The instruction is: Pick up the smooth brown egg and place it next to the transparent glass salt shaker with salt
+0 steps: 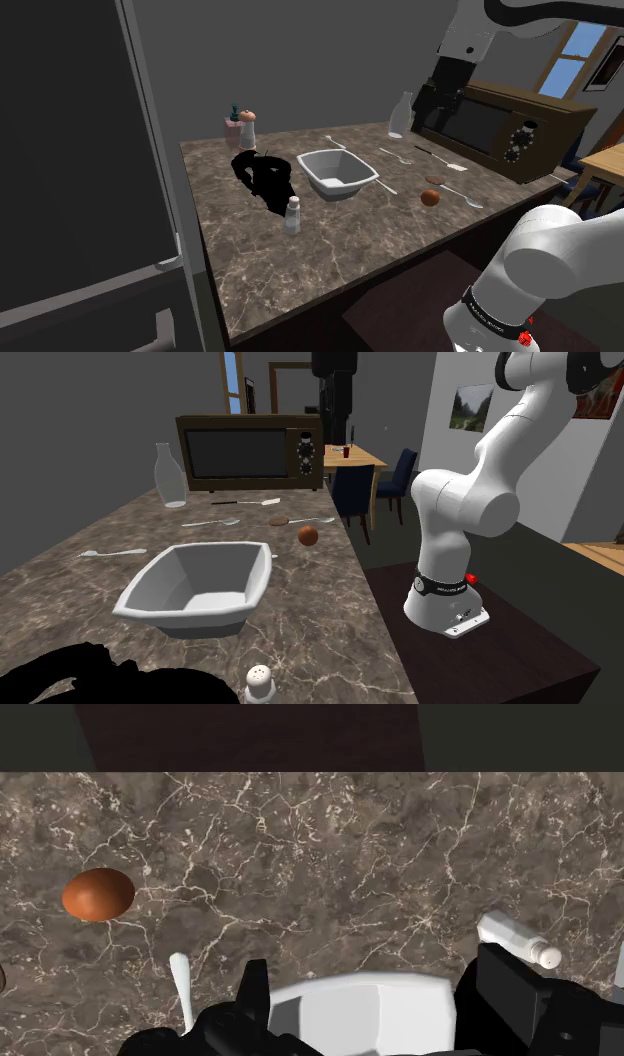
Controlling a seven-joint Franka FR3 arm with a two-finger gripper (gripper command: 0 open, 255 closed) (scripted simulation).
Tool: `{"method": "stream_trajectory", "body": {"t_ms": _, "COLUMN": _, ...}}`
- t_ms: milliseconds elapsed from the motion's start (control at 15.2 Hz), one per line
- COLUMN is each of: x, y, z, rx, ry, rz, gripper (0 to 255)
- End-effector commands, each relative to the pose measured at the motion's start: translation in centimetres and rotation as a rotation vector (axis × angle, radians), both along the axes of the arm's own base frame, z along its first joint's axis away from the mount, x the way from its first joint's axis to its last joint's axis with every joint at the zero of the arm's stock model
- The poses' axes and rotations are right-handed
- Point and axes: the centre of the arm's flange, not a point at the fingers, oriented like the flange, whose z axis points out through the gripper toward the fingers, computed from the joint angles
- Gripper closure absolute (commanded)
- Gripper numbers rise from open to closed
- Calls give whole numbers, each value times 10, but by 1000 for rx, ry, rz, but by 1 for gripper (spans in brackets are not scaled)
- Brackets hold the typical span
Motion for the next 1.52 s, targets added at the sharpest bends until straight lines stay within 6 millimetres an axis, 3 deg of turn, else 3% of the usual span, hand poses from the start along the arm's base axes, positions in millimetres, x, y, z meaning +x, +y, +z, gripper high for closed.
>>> {"method": "stream_trajectory", "body": {"t_ms": 0, "x": 0, "y": 0, "z": 0, "rx": 0, "ry": 0, "rz": 0, "gripper": 0}}
{"method": "stream_trajectory", "body": {"t_ms": 726, "x": 17, "y": -64, "z": -116, "rx": -129, "ry": 30, "rz": -260, "gripper": 0}}
{"method": "stream_trajectory", "body": {"t_ms": 1452, "x": 12, "y": -145, "z": -222, "rx": -257, "ry": 61, "rz": -519, "gripper": 0}}
